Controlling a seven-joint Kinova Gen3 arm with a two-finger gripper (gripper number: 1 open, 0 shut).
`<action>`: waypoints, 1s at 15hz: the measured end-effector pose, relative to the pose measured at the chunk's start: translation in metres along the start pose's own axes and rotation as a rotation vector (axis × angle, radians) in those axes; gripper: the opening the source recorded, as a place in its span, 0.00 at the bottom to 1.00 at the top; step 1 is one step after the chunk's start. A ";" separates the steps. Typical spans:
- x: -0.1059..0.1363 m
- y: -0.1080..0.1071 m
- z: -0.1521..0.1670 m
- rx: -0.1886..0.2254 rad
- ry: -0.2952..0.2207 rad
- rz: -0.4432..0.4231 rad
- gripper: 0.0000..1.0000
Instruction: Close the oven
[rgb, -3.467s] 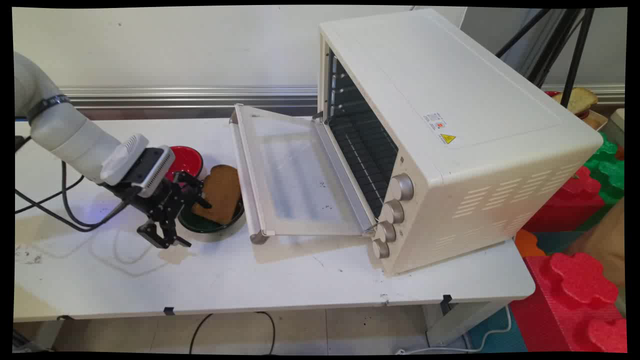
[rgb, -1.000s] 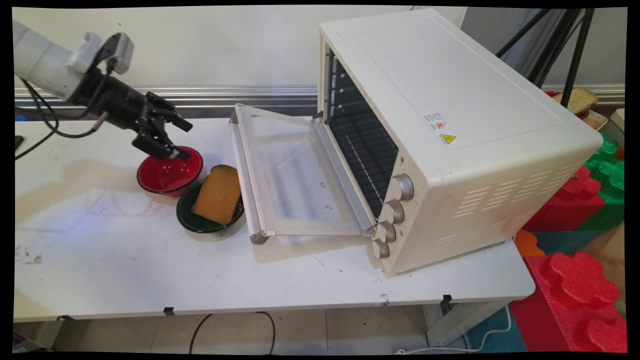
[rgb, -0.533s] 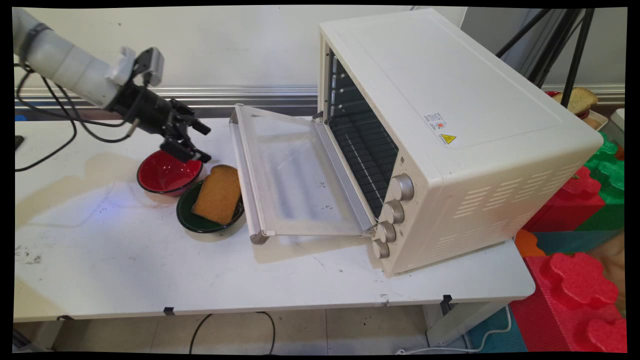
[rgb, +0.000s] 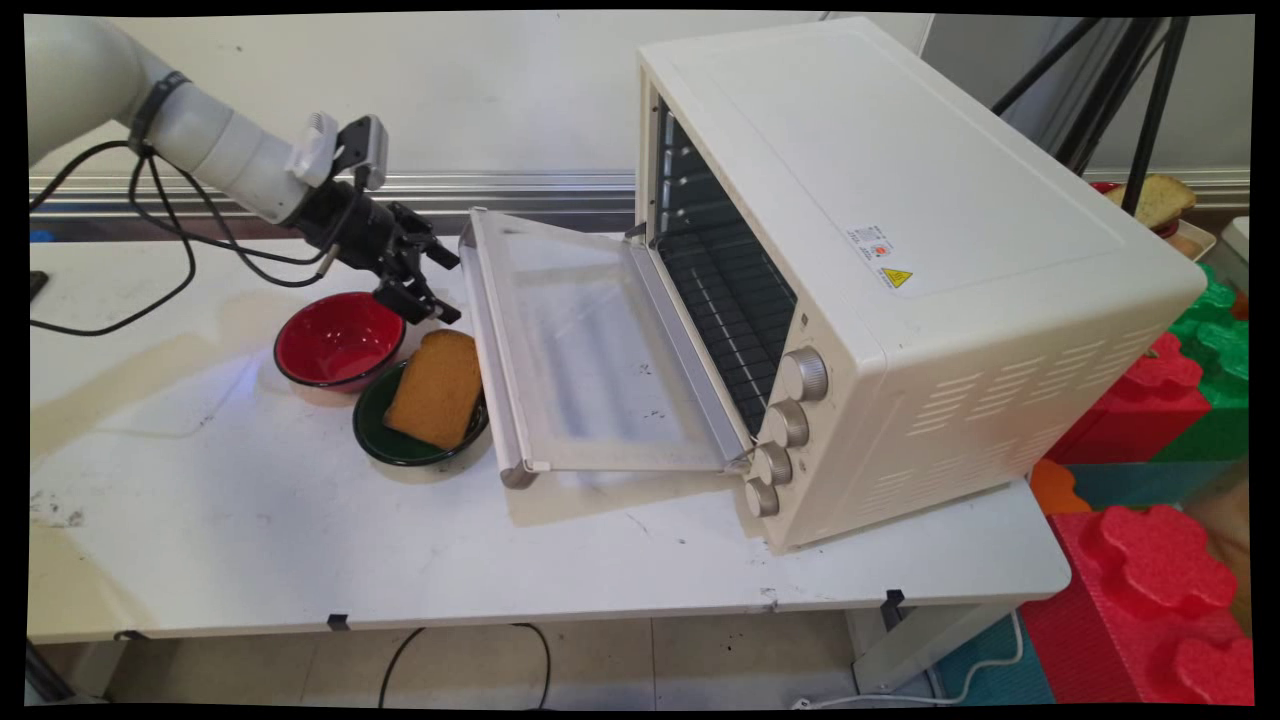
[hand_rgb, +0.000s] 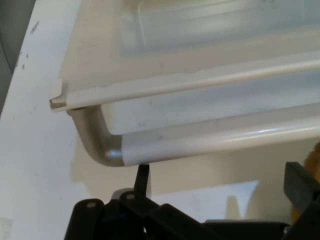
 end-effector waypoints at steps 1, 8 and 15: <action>0.000 -0.004 0.005 0.001 -0.004 0.012 1.00; 0.003 -0.021 0.028 -0.004 -0.011 0.063 0.00; 0.004 -0.022 0.037 -0.028 0.013 0.069 0.00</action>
